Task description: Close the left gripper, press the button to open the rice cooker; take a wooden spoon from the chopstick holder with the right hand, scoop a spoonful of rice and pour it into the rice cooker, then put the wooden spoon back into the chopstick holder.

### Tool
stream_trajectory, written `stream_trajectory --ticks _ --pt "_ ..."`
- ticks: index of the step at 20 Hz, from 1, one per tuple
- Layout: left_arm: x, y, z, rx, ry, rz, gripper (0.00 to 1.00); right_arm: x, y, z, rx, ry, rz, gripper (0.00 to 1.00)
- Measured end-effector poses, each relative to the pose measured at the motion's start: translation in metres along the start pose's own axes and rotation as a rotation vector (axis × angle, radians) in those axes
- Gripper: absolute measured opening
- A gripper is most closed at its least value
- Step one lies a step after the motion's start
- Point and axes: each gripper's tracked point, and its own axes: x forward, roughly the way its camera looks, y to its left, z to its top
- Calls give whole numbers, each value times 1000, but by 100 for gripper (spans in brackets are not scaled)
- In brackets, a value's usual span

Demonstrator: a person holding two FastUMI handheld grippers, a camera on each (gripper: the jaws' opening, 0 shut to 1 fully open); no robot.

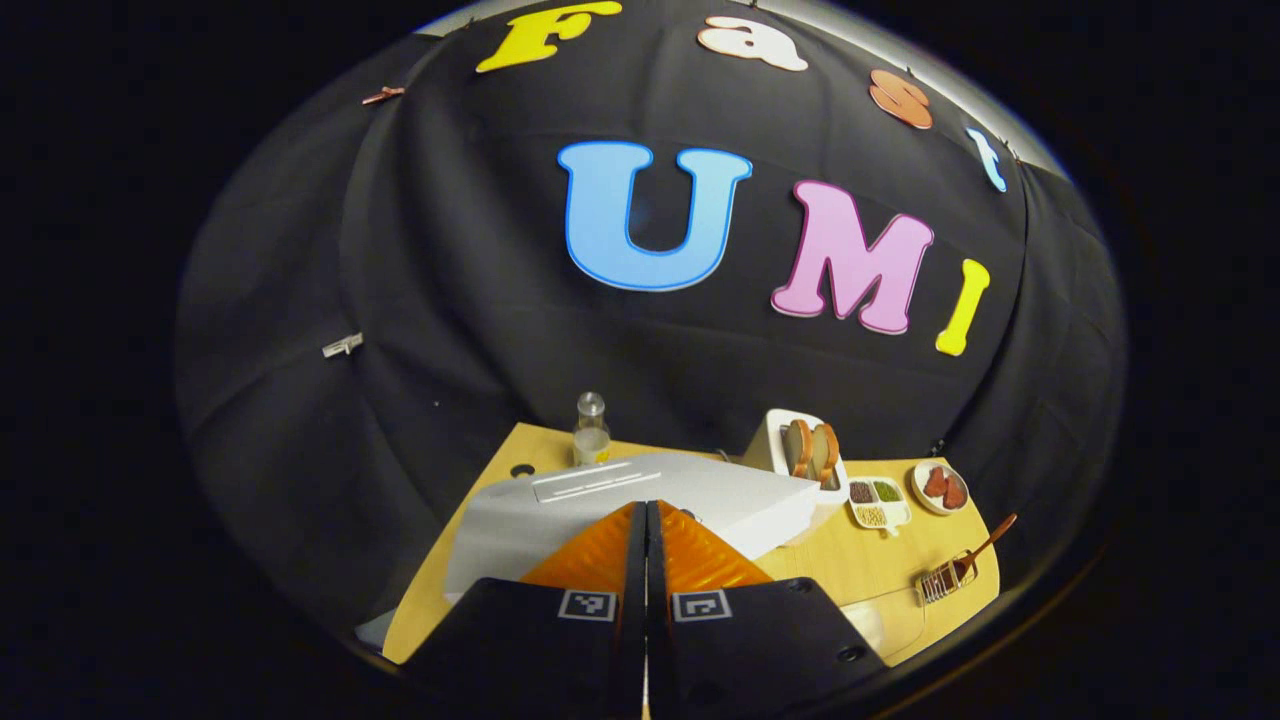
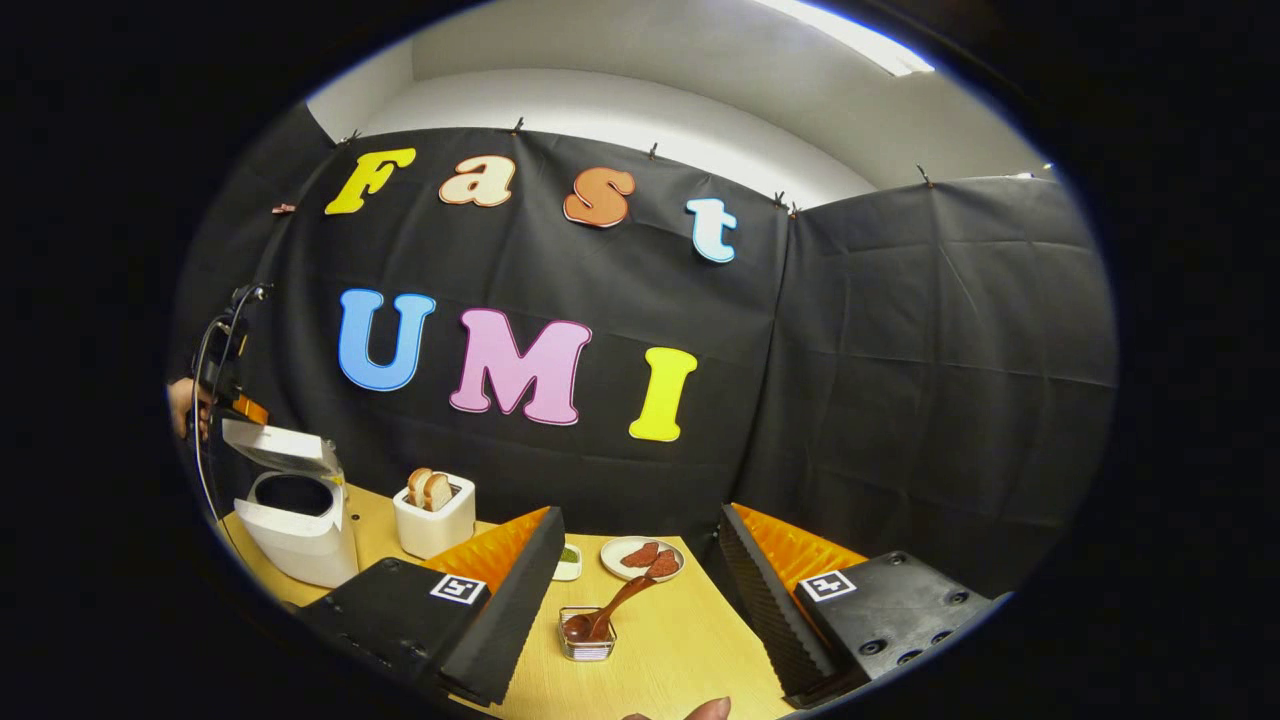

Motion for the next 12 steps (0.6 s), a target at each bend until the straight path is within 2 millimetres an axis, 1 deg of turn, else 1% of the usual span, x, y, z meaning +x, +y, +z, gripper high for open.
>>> stream_trajectory --ticks 2,4,5,6,7,8,10,11,12 --pt "-9 3 21 -25 -87 3 7 0 -2 -2 7 3 1 98" --pt "-20 7 35 -54 -157 11 8 1 -5 -5 8 7 5 98" --pt "-28 10 41 -71 -189 16 11 1 -5 -7 9 9 12 98" --pt "-35 9 47 -94 -225 7 14 2 -5 -10 12 16 20 98" --pt "-44 6 54 -118 -266 0 28 3 -5 -13 18 24 28 98" --pt "-52 7 60 -136 -302 4 39 3 -6 -17 27 34 37 98" --pt "-74 9 69 -150 -360 10 77 5 -8 -25 46 53 53 98" --pt "-84 10 68 -146 -383 29 86 6 -8 -31 53 64 63 98" --pt "-93 10 70 -132 -399 45 90 8 -8 -37 62 74 74 98"
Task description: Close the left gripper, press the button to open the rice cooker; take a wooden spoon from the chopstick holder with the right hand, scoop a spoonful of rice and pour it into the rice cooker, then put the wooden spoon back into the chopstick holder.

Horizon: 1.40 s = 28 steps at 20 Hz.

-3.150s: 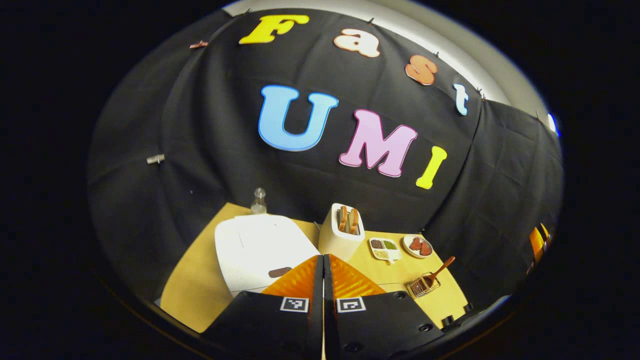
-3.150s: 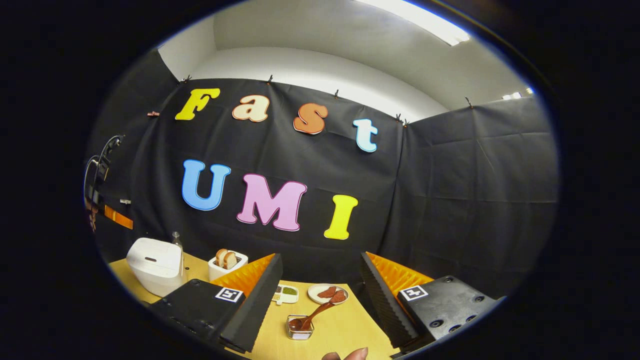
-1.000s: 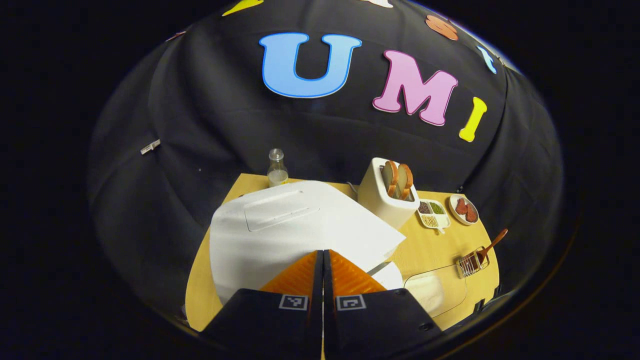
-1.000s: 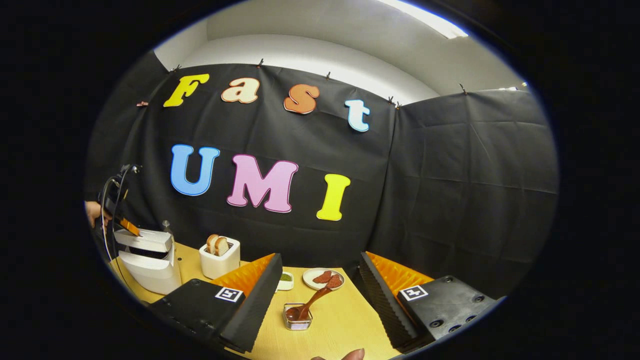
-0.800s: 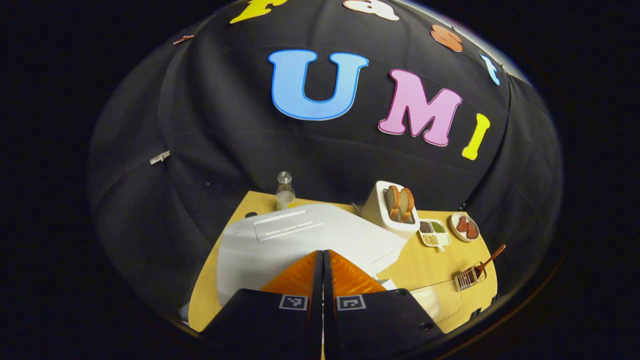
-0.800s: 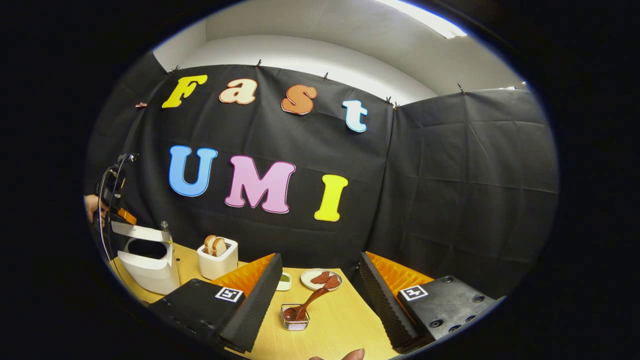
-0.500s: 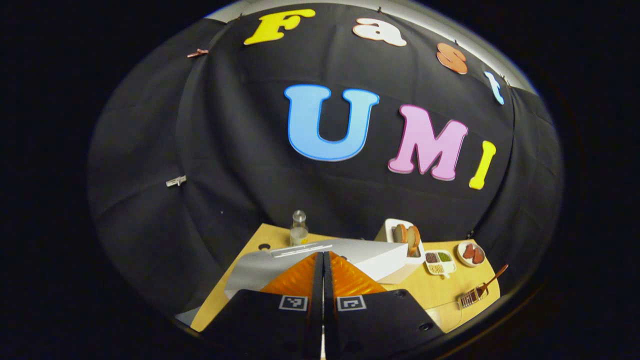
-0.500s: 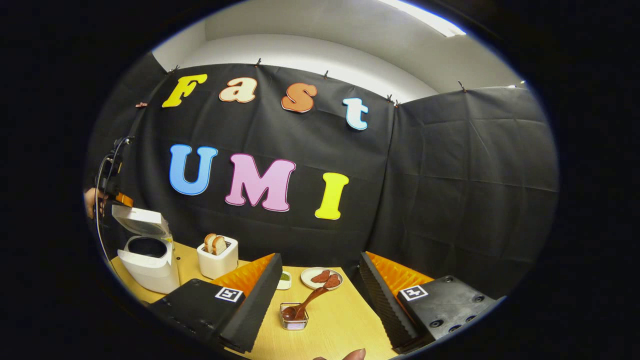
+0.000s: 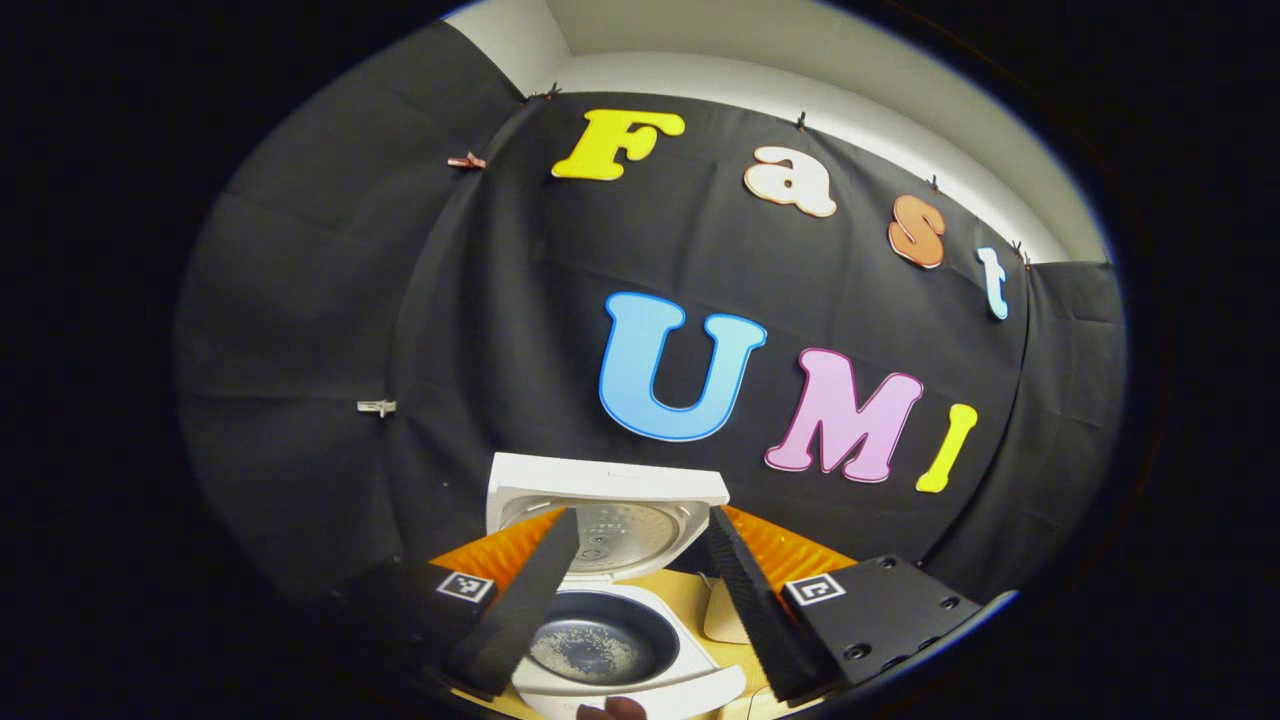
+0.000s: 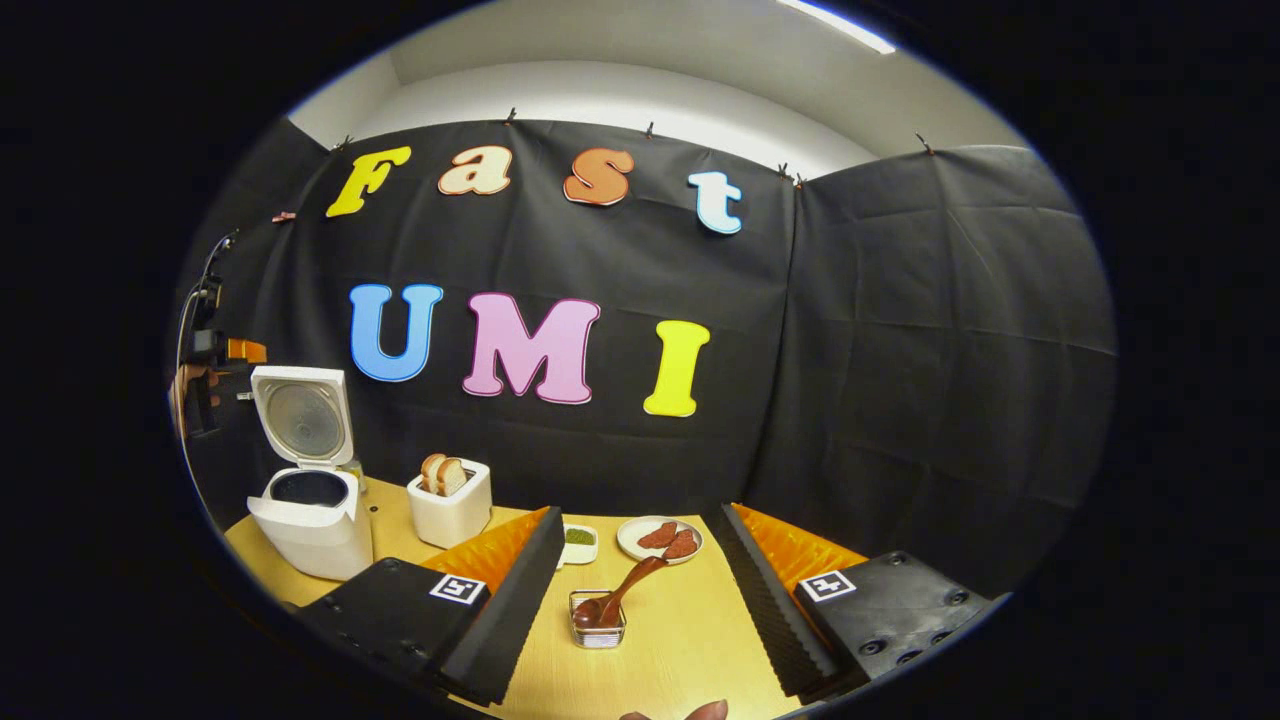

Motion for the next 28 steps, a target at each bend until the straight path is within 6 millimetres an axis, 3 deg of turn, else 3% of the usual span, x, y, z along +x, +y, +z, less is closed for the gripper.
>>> stream_trajectory --ticks 3,6,12,17,23,27,28 --pt "-27 -13 5 93 -46 19 95 11 -3 -24 56 45 41 98" --pt "-51 -46 -5 151 -45 -12 95 28 -5 -60 113 124 89 98" --pt "-95 -109 -40 288 -33 -51 95 72 -32 -111 200 188 88 98" --pt "-125 -147 -68 272 4 -69 95 103 -41 -151 183 226 119 98" --pt "-148 -162 -95 248 58 -6 95 133 -36 -197 209 282 175 98" --pt "-156 -158 -107 251 80 63 95 153 -8 -222 262 325 285 97" --pt "-158 -156 -108 256 85 80 95 159 -1 -230 276 340 307 92"
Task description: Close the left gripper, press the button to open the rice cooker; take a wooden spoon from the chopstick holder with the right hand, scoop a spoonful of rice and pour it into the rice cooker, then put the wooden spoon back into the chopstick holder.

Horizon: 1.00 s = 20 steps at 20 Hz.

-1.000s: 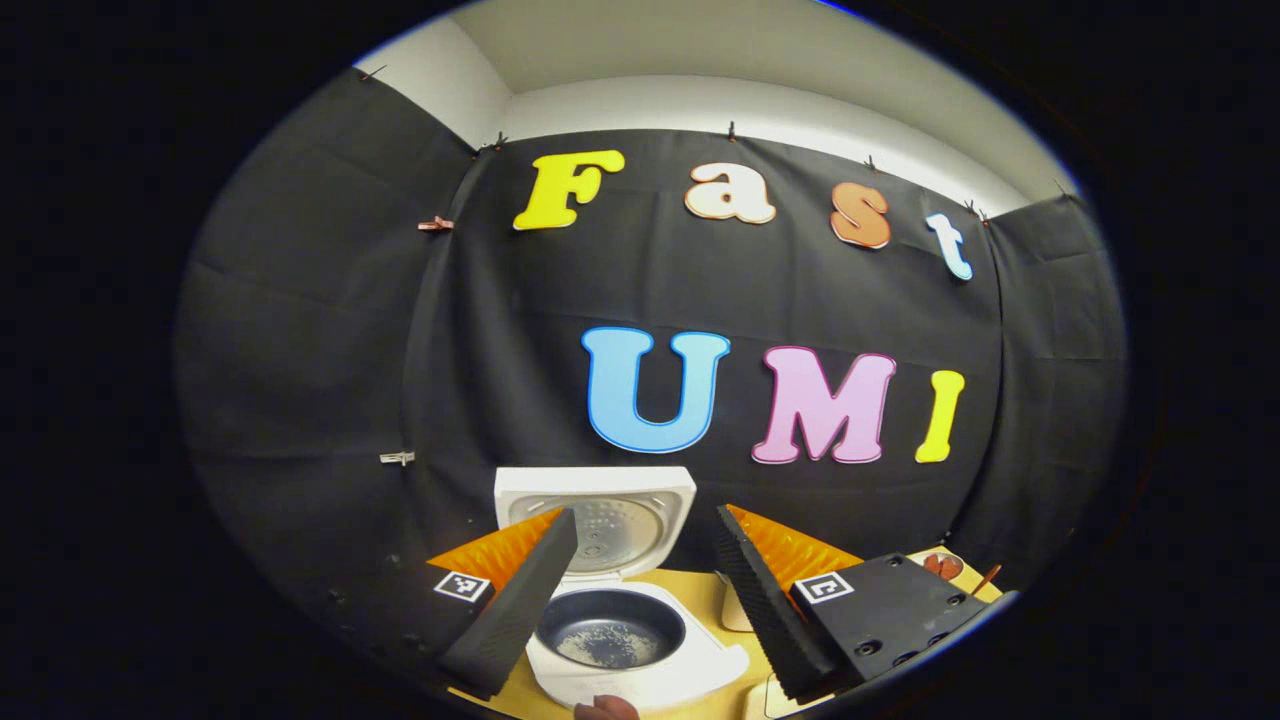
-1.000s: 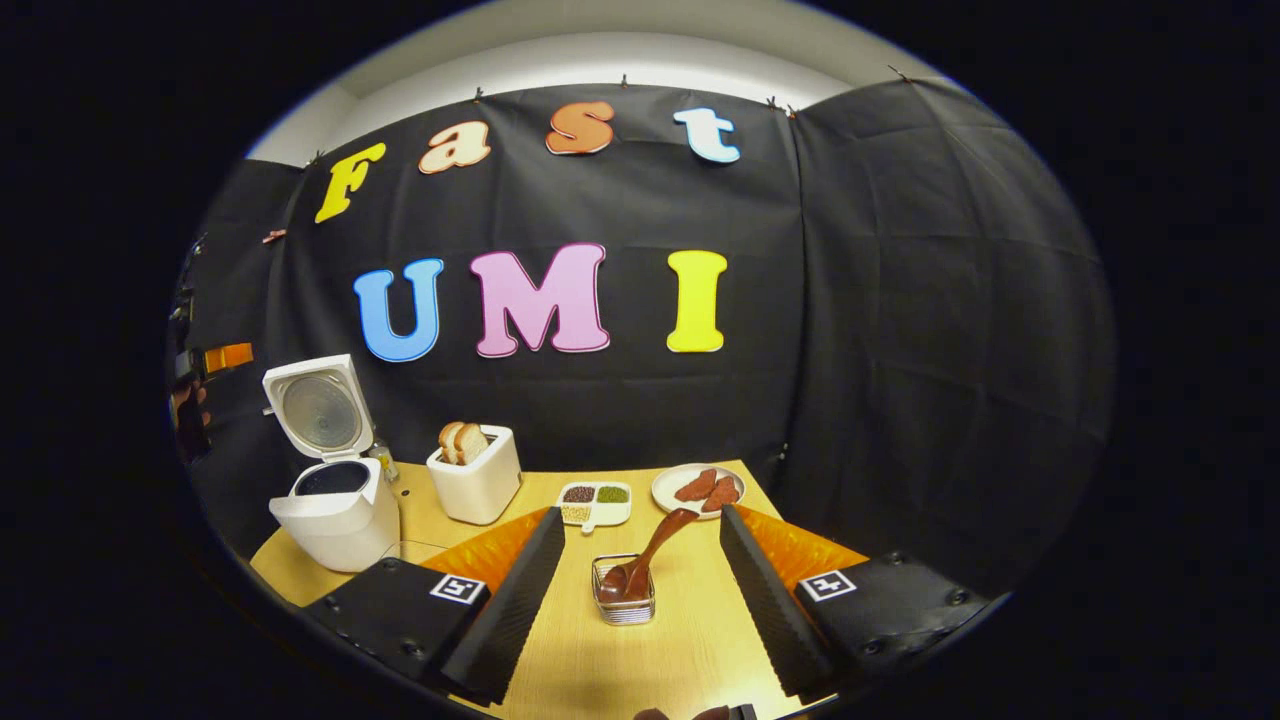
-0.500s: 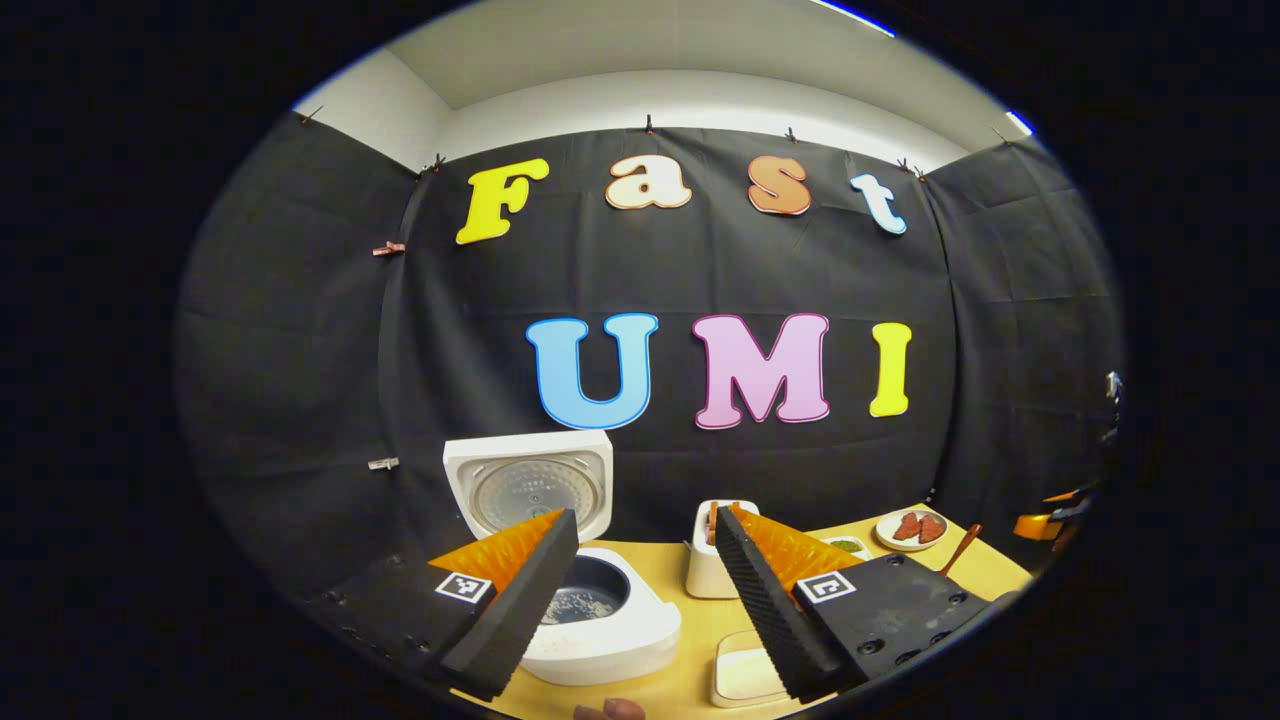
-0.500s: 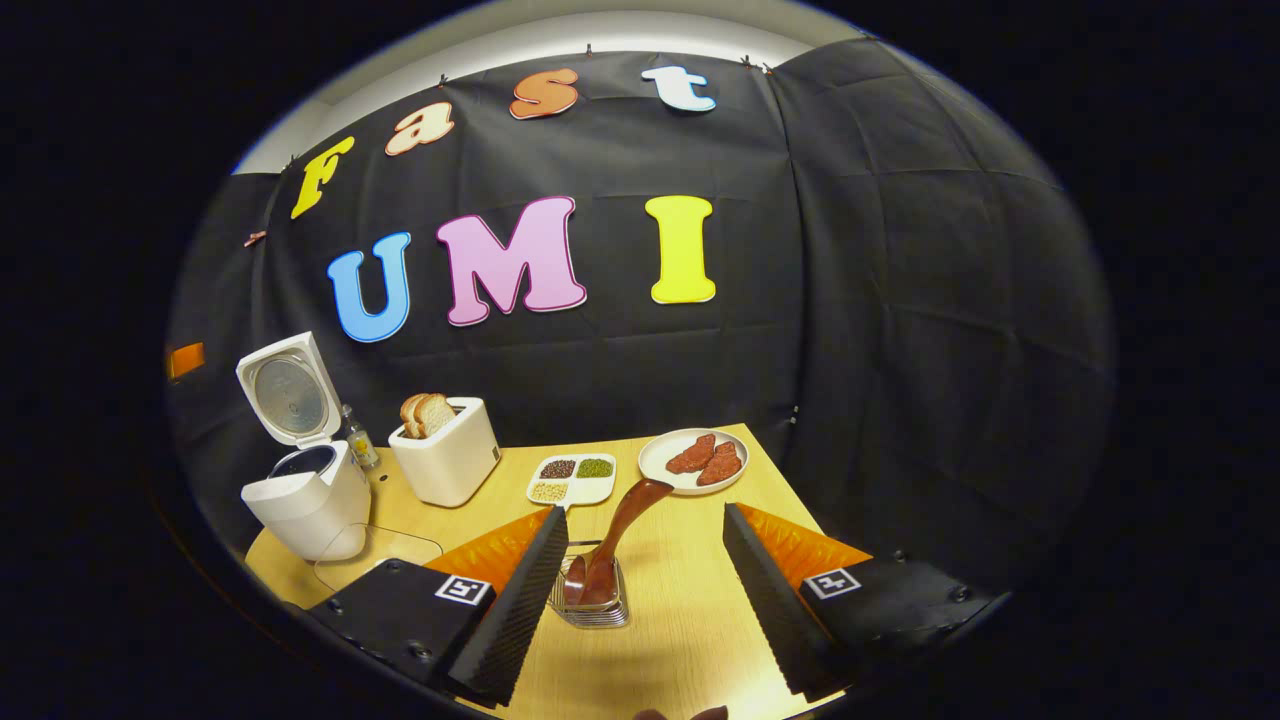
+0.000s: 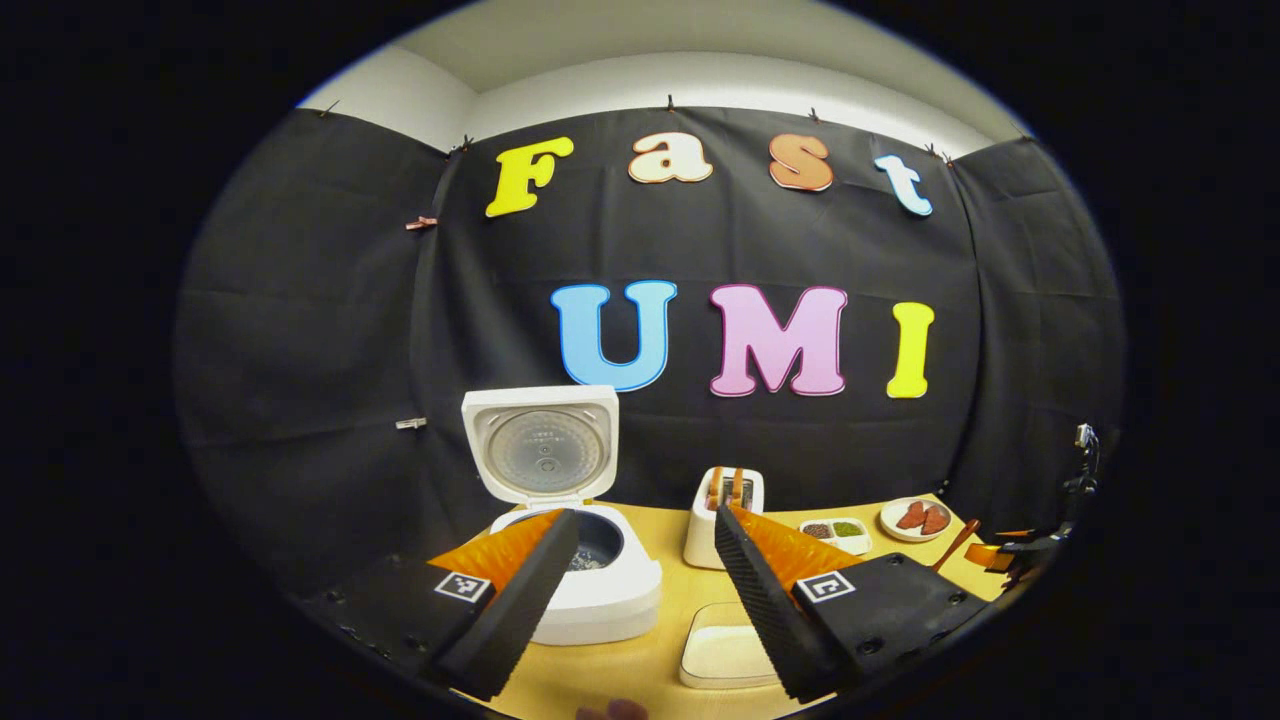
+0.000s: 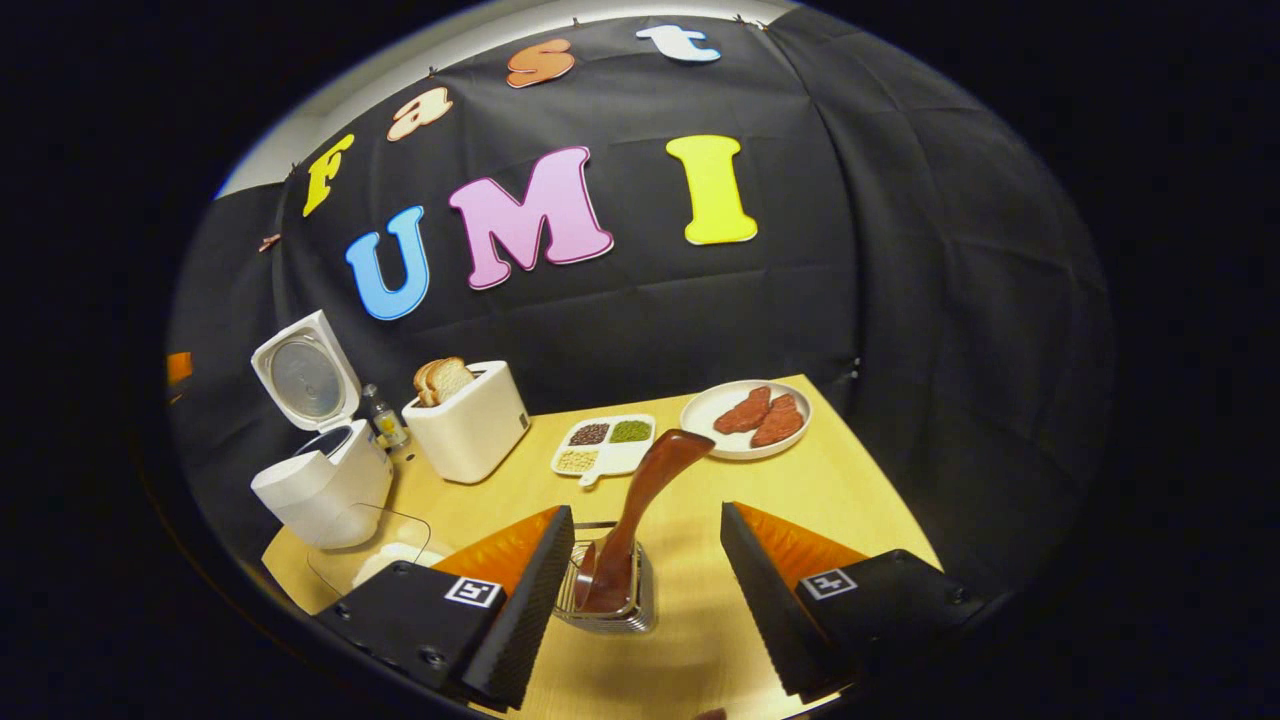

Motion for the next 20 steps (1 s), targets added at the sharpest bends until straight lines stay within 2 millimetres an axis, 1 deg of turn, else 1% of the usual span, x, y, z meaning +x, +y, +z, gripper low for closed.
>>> stream_trajectory --ticks 2,4,5,6,7,8,9,12,14,17,18,19,20 --pt "-3 1 -6 -12 15 29 95 24 3 -12 24 28 36 86" --pt "-6 4 -14 -16 29 49 95 43 5 -17 55 39 57 82" --pt "-7 8 -20 -6 36 64 95 51 8 -19 73 41 72 82" --pt "-7 12 -25 3 46 79 95 56 8 -18 79 46 79 74" --pt "-8 13 -29 3 56 89 95 69 8 -24 76 54 80 62" --pt "-8 13 -32 -2 63 93 95 74 9 -26 76 62 87 47" --pt "-8 13 -35 -9 70 95 95 73 15 -27 83 70 97 53" --pt "-7 16 -38 -13 78 99 95 63 26 -28 47 60 115 53" --pt "-5 17 -38 -6 77 97 95 58 29 -32 15 59 118 53" --pt "-3 21 -35 -14 71 95 95 57 32 -48 -10 98 105 53" --pt "-2 23 -34 -9 69 94 95 64 31 -52 -18 103 96 45" --pt "-2 24 -34 -1 69 94 95 49 26 -43 -15 96 80 35" --pt "-1 25 -33 6 68 91 95 58 28 -48 -8 92 71 26"
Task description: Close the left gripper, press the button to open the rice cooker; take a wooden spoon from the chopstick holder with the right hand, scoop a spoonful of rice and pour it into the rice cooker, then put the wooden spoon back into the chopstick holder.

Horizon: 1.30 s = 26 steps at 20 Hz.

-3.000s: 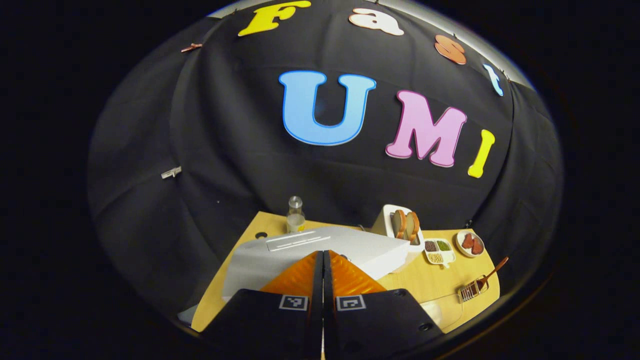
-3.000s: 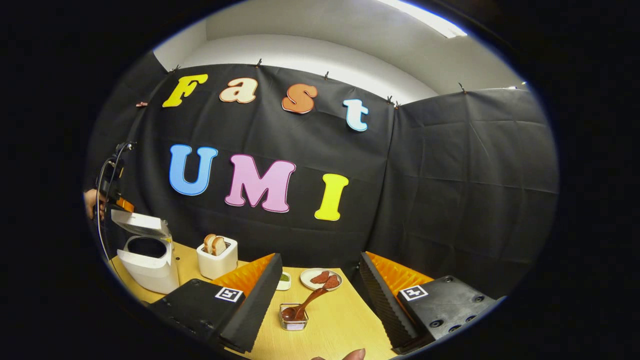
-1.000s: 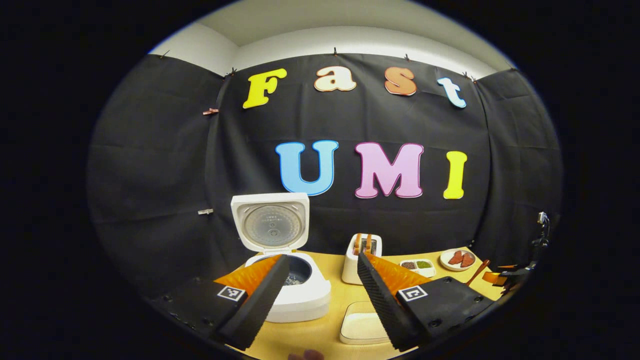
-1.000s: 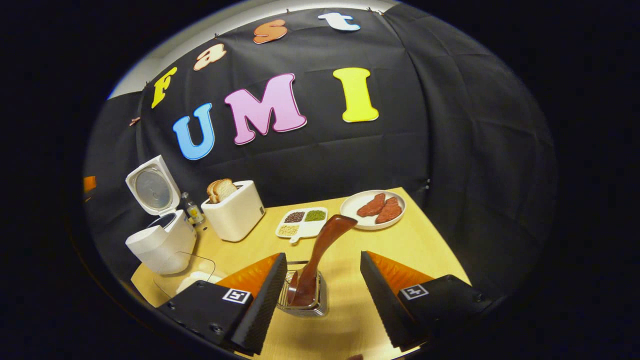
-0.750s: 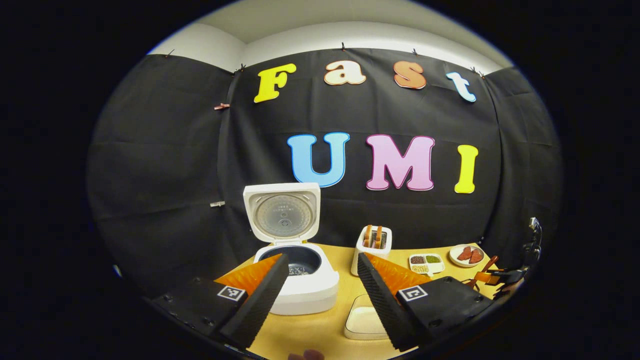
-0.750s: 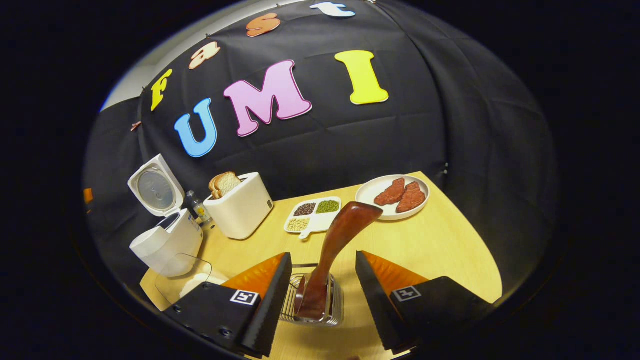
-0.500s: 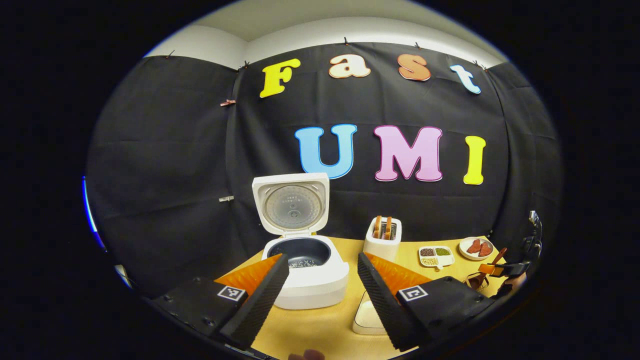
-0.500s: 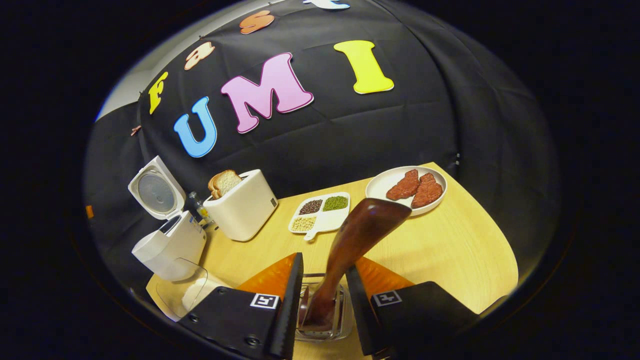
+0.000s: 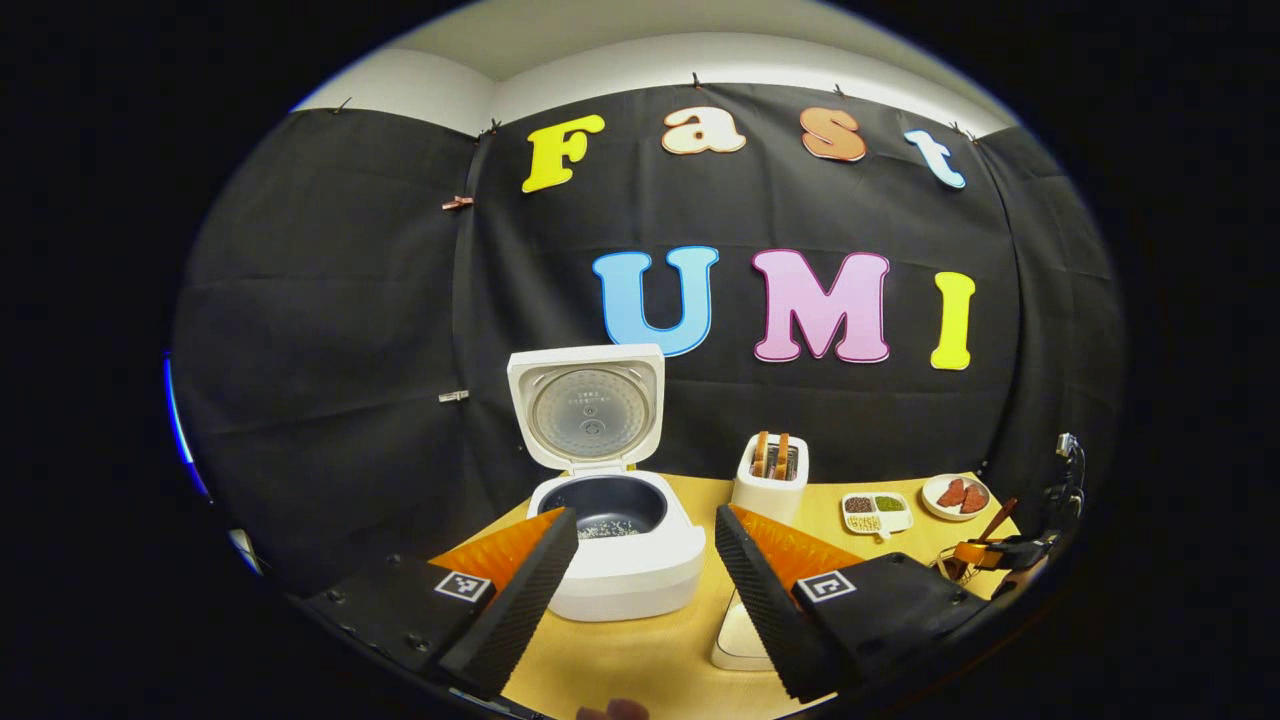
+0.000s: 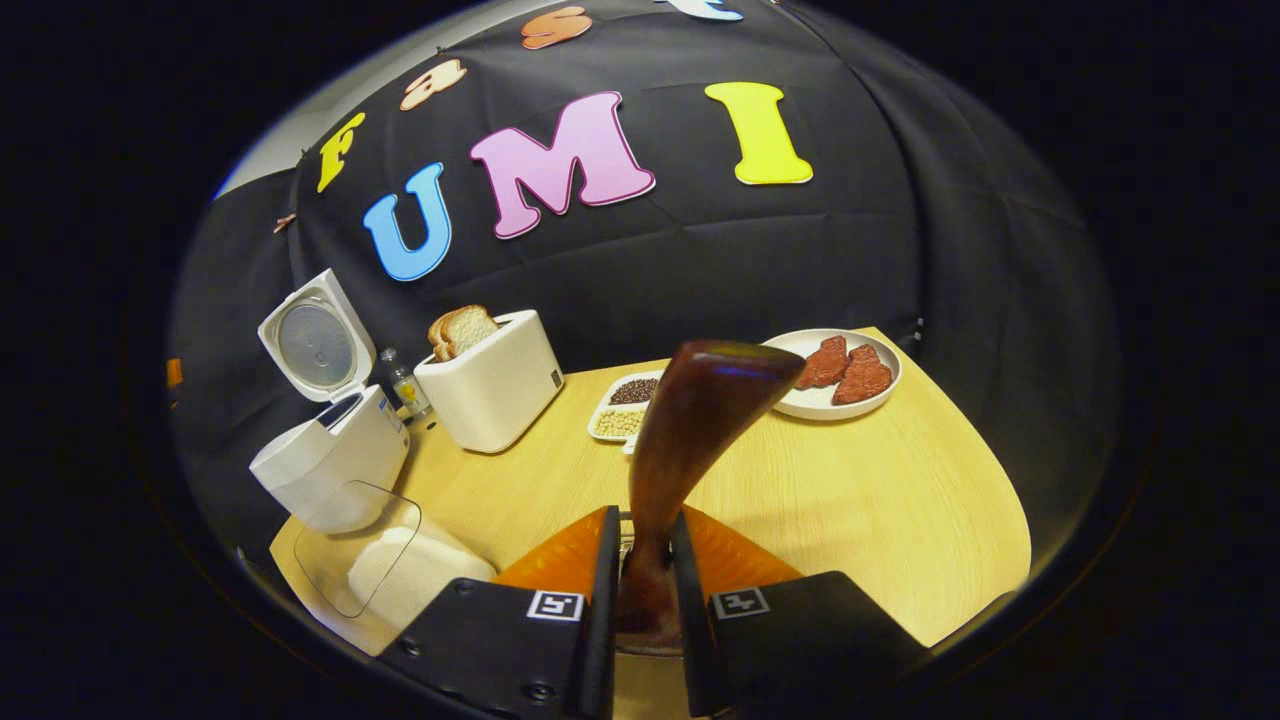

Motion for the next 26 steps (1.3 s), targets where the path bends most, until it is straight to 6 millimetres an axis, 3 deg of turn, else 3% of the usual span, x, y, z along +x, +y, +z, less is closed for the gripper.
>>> stream_trajectory --ticks 3,4,5,8,10,11,18,19,20,22,26 --pt "0 3 2 0 -5 -3 95 0 0 -1 -12 0 -22 24" --pt "0 4 2 -2 -7 -4 95 -2 -1 -2 -26 0 -32 31" --pt "0 6 2 -3 -7 -6 95 -5 -3 -5 -38 1 -45 31" --pt "1 11 2 -9 -7 -15 95 -7 -4 0 -1 -2 -56 26" --pt "2 15 1 -12 -8 -24 95 -9 -6 -1 33 8 -69 17" --pt "2 18 0 -13 -8 -29 95 -12 -6 5 51 -4 -74 22" --pt "11 40 1 -43 -19 -66 95 -43 0 65 77 -128 -105 21" --pt "12 44 0 -47 -21 -71 95 -49 5 74 73 -142 -106 17" --pt "14 47 0 -51 -22 -77 95 -55 13 84 71 -159 -100 21" --pt "17 53 0 -55 -24 -89 95 -68 39 101 59 -191 -73 21" --pt "21 63 1 -44 -35 -109 95 -82 117 114 55 -204 48 21"
